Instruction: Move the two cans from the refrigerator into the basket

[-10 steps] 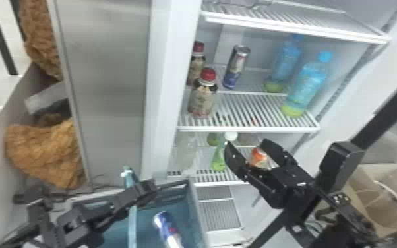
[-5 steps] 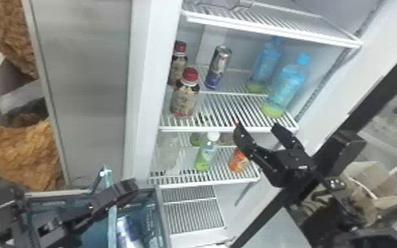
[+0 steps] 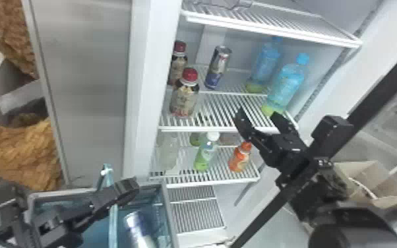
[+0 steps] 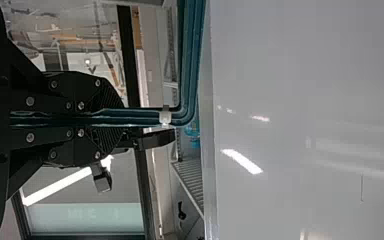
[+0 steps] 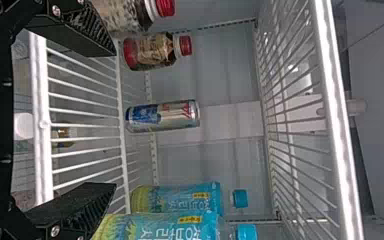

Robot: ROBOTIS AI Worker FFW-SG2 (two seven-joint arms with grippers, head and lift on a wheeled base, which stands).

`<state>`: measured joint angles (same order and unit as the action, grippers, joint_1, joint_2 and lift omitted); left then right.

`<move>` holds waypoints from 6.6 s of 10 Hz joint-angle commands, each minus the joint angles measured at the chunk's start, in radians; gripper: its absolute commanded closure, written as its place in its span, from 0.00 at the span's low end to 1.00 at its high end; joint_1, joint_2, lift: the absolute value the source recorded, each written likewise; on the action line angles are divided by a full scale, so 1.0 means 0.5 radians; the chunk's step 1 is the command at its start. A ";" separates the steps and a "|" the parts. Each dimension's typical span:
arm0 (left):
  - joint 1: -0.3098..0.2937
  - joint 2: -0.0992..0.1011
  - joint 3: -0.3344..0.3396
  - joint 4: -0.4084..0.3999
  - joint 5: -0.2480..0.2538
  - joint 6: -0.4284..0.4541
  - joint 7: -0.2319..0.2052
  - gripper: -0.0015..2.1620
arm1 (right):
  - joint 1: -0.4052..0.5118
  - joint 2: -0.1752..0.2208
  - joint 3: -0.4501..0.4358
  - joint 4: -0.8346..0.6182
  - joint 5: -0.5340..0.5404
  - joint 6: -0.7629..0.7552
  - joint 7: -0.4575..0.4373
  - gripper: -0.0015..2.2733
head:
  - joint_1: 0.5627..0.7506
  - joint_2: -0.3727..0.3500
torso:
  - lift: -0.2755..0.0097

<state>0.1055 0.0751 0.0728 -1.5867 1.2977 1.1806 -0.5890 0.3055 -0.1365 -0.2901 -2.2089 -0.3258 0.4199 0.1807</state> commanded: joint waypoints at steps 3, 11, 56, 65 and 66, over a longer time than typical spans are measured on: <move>0.000 0.000 -0.010 0.000 0.005 -0.005 0.000 0.55 | -0.228 0.000 0.030 0.243 0.097 -0.059 0.001 0.05 | 0.70 0.03 | 0.86; -0.005 0.003 -0.022 0.000 0.021 -0.005 0.015 0.55 | -0.695 0.000 0.145 0.827 0.209 -0.148 0.037 0.05 | 0.70 0.03 | 0.86; -0.020 0.022 -0.062 0.054 0.065 -0.035 0.021 0.55 | -1.043 -0.107 0.409 0.817 0.376 0.353 -0.110 0.56 | 0.60 0.08 | 0.86; 0.000 0.025 -0.062 0.054 0.065 -0.039 0.012 0.55 | -0.469 -0.227 0.317 -0.052 0.165 0.746 -0.156 0.56 | 0.70 0.07 | 0.86; 0.005 0.025 -0.062 0.054 0.065 -0.039 0.012 0.55 | -0.390 -0.233 0.277 -0.150 0.149 0.780 -0.156 0.56 | 0.70 0.07 | 0.86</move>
<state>0.1061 0.0874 0.0418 -1.5597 1.3301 1.1608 -0.5830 0.0900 -0.2504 -0.1424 -2.2566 -0.2460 0.8003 0.1028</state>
